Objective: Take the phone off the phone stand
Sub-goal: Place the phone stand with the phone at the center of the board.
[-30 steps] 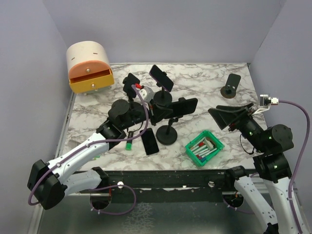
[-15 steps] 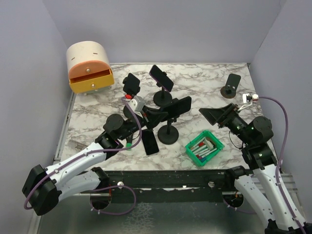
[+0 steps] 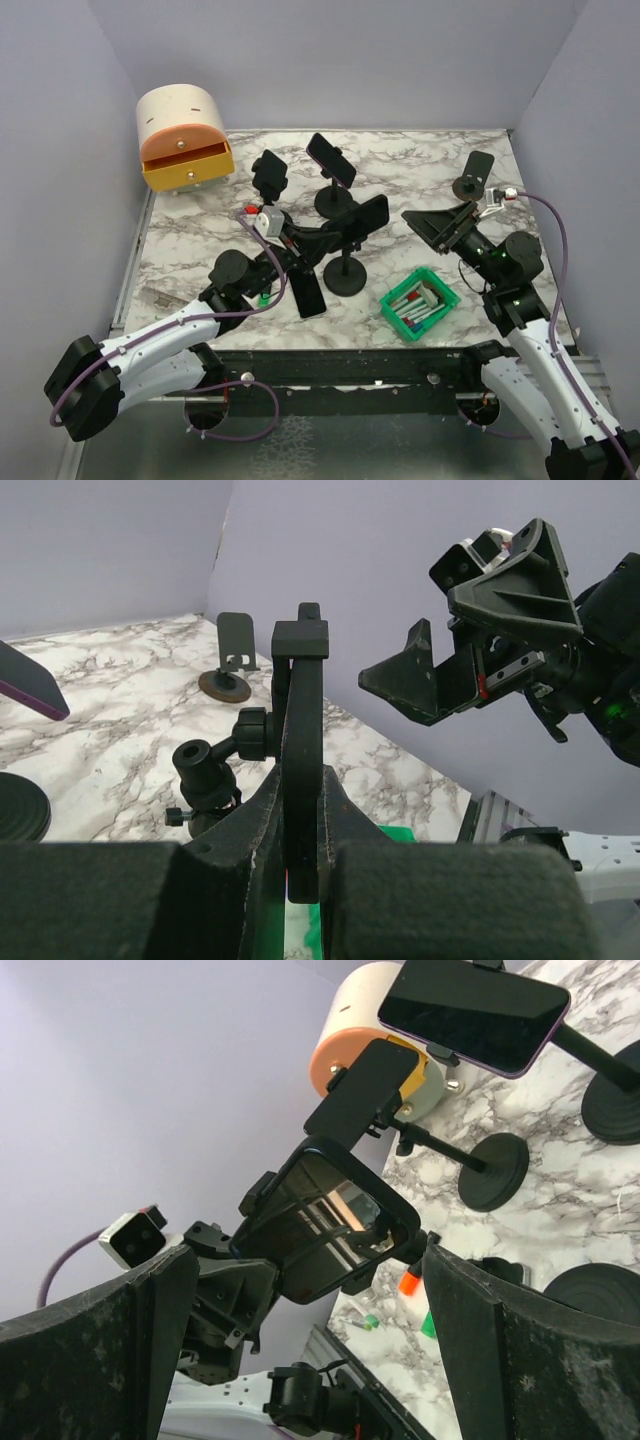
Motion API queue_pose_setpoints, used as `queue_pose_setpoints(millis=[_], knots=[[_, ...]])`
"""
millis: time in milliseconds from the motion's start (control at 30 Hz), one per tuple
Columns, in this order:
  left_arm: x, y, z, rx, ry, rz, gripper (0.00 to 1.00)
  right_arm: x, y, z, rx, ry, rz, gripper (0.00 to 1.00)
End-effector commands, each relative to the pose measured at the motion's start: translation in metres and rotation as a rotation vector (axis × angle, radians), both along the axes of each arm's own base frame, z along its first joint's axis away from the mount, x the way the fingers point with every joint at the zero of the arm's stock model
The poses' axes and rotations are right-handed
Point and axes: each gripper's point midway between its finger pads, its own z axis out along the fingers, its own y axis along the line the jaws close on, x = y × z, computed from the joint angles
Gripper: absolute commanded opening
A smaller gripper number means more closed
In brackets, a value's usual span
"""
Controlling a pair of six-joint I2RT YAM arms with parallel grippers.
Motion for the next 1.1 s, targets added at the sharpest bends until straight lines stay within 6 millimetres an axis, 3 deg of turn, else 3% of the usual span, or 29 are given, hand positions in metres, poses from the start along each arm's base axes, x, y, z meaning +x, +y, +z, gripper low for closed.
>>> queue_pose_setpoints(millis=[0, 267, 400, 867, 1067], knots=[[-0.003, 0.001, -0.001, -0.052, 0.017, -0.002, 0.00, -0.001, 0.008, 0.014, 0.058, 0.003, 0.048, 1.00], [-0.007, 0.000, -0.011, -0.048, 0.037, -0.012, 0.02, 0.002, 0.015, -0.001, 0.009, 0.046, 0.071, 1.00], [-0.009, 0.000, -0.008, -0.050, 0.025, -0.022, 0.16, -0.004, 0.013, -0.001, -0.015, 0.025, 0.069, 0.99], [-0.014, 0.004, 0.001, -0.056, 0.003, -0.027, 0.44, -0.013, 0.008, 0.000, -0.112, 0.009, 0.066, 0.99], [-0.016, 0.015, 0.005, -0.017, -0.024, 0.013, 0.65, -0.020, 0.001, -0.006, -0.191, 0.010, 0.040, 0.99]])
